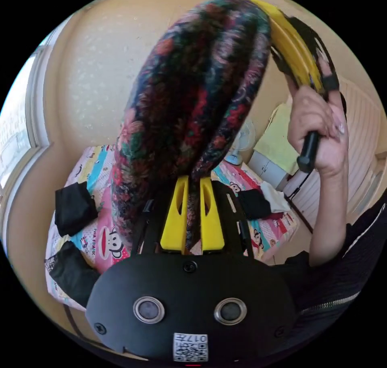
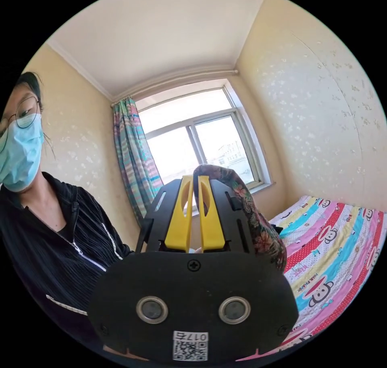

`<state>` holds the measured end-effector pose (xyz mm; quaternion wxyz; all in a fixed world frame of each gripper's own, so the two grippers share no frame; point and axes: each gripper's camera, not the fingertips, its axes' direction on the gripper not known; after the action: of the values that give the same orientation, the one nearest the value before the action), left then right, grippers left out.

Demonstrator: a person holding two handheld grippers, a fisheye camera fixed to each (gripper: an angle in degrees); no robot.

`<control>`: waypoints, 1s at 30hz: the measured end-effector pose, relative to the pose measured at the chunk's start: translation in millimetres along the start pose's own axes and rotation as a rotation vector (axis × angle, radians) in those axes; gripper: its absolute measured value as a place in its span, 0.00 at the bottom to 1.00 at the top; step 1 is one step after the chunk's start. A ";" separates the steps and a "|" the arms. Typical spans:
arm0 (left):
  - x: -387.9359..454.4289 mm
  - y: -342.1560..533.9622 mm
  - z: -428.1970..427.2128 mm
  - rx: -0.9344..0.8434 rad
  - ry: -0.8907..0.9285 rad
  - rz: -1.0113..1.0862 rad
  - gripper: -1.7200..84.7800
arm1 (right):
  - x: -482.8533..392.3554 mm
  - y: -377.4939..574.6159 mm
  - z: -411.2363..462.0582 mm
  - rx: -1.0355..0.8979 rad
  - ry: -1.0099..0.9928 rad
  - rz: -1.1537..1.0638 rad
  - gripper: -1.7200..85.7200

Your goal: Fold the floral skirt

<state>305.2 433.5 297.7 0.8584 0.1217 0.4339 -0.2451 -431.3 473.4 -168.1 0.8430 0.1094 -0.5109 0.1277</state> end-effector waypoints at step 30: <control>-160.3 -163.1 -19.6 0.466 0.979 -0.137 0.01 | 73.6 19.7 -180.1 0.420 0.239 0.112 0.09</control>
<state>125.3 353.6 415.6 0.4883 0.3799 0.7240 -0.3050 -254.8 556.3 -183.4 0.8478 0.2382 -0.3750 0.2896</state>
